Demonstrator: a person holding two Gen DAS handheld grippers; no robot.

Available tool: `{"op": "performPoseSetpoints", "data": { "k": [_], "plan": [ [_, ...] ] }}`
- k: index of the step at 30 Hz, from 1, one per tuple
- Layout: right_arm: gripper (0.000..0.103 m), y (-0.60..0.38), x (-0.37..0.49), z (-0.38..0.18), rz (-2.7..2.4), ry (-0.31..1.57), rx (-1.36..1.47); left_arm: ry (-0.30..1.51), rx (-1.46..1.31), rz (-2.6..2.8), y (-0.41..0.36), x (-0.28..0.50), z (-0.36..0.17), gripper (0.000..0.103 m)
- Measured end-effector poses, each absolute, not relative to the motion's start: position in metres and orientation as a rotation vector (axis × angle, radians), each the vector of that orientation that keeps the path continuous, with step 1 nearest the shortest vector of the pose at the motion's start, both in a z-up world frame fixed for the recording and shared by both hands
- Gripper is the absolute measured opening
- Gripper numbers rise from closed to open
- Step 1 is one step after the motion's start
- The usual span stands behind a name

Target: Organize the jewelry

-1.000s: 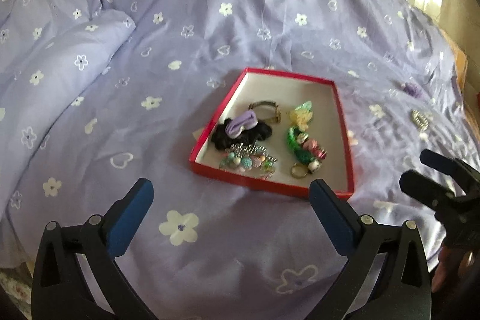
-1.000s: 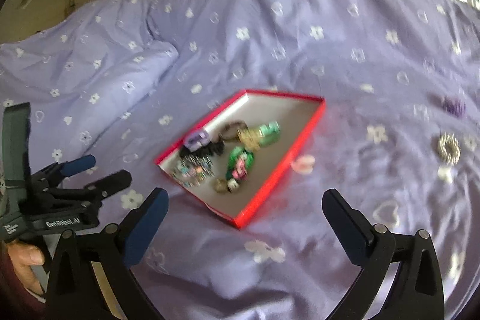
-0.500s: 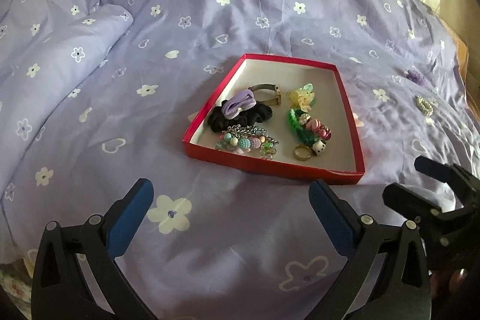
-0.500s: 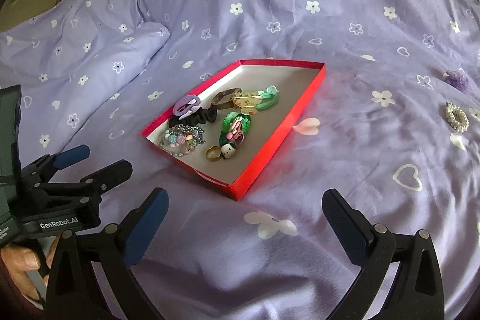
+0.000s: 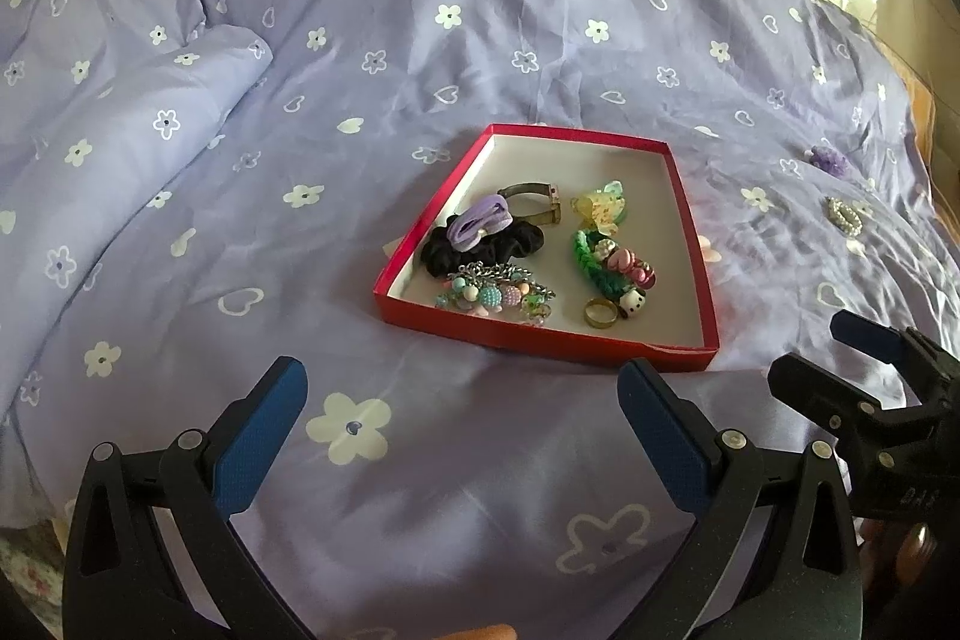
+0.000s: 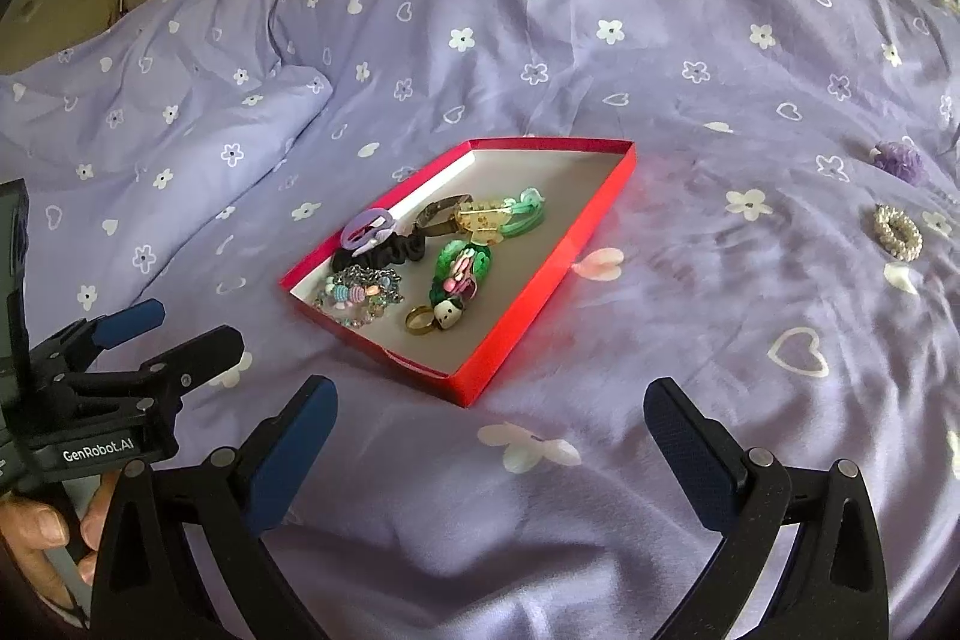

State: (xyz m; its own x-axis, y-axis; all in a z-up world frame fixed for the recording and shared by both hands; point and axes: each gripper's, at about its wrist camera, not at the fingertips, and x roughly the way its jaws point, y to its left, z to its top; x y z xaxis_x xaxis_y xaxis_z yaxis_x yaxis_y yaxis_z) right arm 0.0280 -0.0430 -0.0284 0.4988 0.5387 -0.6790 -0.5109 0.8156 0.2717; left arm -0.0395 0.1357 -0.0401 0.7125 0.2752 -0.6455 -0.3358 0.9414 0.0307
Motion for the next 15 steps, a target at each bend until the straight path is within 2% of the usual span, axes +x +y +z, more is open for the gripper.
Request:
{"op": "performPoseSetpoints", "data": {
  "k": [15],
  "plan": [
    [0.103,-0.0422,0.025,-0.0256,0.643,0.831,0.037,0.7,-0.089,0.341,0.1353,-0.0404,-0.0379,0.103]
  ]
}}
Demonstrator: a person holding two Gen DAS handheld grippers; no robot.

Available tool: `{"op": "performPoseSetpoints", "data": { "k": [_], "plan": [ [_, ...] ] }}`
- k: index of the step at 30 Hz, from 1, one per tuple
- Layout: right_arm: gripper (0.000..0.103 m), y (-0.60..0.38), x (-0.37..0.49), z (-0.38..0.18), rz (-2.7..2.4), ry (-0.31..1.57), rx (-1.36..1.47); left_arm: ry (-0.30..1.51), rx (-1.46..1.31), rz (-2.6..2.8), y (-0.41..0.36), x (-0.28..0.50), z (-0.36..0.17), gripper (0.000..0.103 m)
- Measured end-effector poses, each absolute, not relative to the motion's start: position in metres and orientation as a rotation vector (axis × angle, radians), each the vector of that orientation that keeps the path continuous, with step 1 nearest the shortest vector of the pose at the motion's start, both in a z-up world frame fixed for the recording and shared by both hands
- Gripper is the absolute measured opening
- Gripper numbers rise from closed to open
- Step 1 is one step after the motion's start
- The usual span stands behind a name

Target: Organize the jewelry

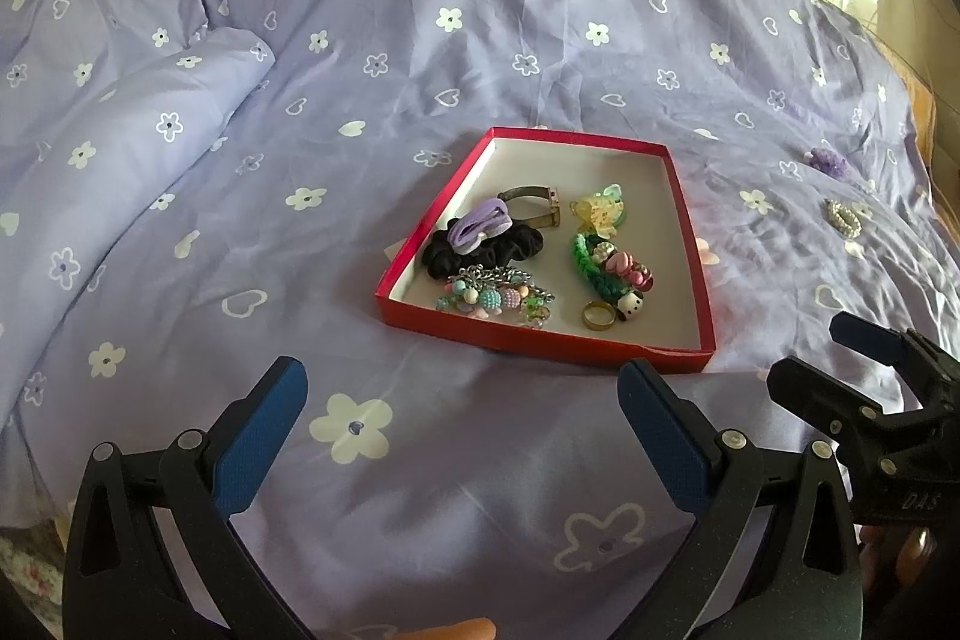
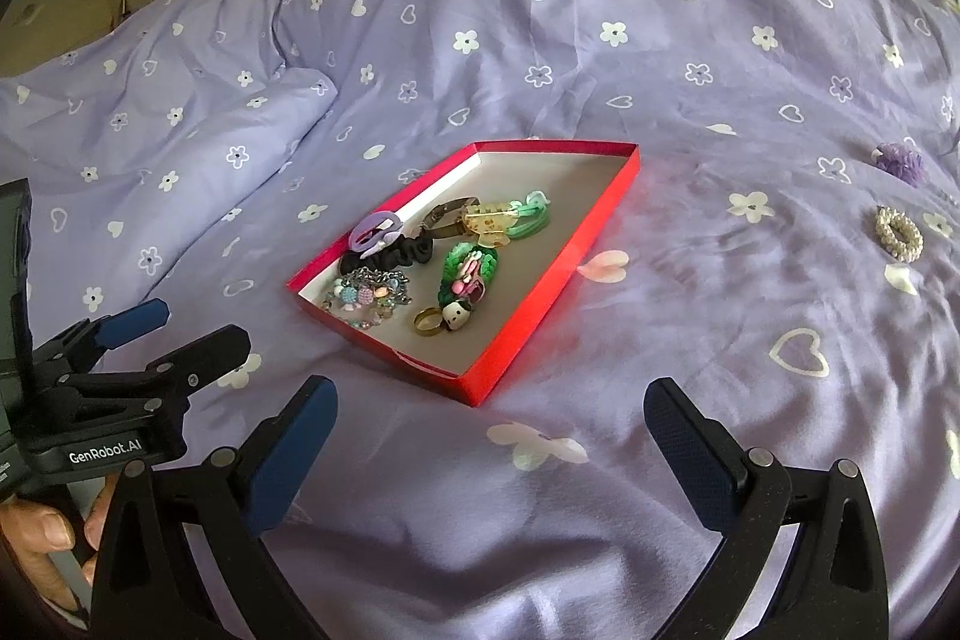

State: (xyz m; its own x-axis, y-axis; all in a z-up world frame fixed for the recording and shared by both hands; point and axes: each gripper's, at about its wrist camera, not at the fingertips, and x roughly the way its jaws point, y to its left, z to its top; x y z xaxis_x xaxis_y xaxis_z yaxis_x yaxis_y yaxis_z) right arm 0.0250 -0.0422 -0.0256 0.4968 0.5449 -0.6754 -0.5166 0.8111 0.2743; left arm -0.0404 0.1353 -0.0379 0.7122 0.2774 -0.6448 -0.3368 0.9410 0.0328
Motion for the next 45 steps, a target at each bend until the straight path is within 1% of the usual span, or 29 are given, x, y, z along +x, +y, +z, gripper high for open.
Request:
{"op": "performPoseSetpoints", "data": {
  "k": [45],
  "plan": [
    [0.103,-0.0339,0.0204,-0.0176,0.661,0.821,0.041,0.694,-0.079,0.346,0.1315,-0.041,-0.0358,0.103]
  ]
}}
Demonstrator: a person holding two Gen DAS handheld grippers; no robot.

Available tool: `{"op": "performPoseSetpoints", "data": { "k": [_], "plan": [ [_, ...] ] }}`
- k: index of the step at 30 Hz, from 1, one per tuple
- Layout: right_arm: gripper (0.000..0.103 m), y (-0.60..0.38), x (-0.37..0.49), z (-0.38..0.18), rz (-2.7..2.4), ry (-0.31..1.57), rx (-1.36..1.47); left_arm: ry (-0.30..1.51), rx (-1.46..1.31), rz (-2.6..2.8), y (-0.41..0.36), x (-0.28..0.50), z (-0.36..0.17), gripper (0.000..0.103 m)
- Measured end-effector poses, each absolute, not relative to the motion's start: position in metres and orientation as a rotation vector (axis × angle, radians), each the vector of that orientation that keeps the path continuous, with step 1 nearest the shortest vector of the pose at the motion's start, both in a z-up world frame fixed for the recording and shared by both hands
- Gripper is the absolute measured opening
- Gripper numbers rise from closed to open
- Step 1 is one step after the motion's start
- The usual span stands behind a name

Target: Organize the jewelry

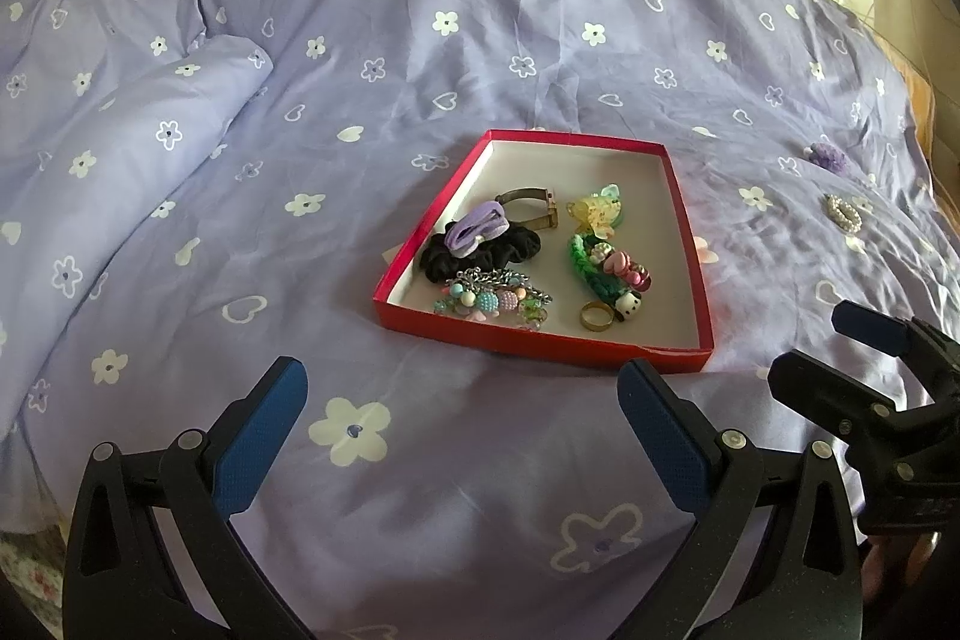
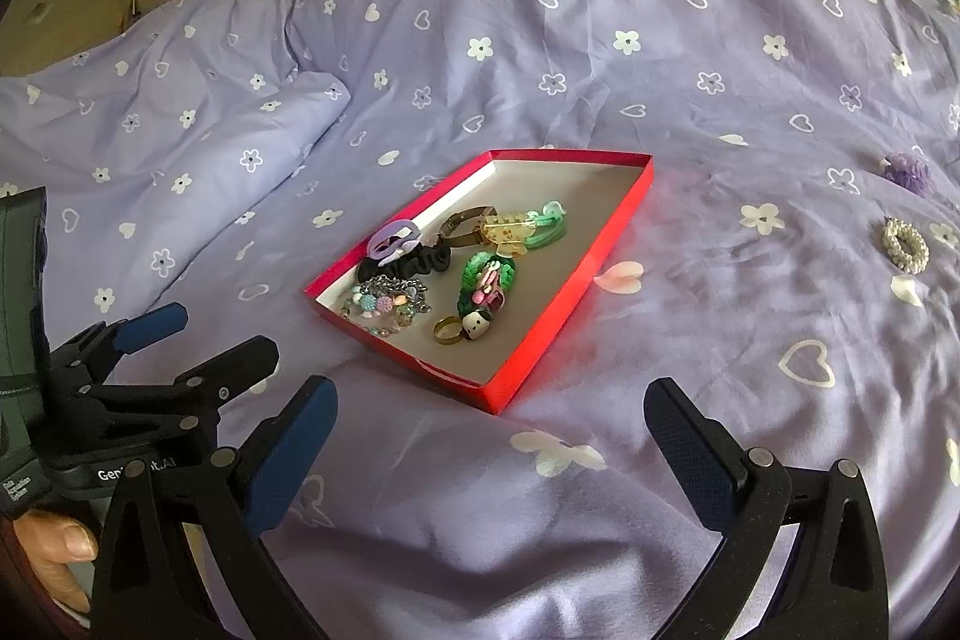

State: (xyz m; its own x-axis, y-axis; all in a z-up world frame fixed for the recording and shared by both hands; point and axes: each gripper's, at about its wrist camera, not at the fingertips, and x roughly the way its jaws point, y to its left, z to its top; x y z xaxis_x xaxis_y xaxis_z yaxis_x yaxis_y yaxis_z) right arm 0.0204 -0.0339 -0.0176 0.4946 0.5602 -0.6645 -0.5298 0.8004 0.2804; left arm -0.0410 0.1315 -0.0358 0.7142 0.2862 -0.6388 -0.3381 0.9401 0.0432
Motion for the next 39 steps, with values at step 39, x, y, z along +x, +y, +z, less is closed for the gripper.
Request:
{"op": "performPoseSetpoints", "data": {
  "k": [39],
  "plan": [
    [0.103,-0.0363,0.023,-0.0188,0.658,0.822,0.047,0.703,-0.082,0.334,0.1299,-0.0358,-0.0396,0.103]
  ]
}}
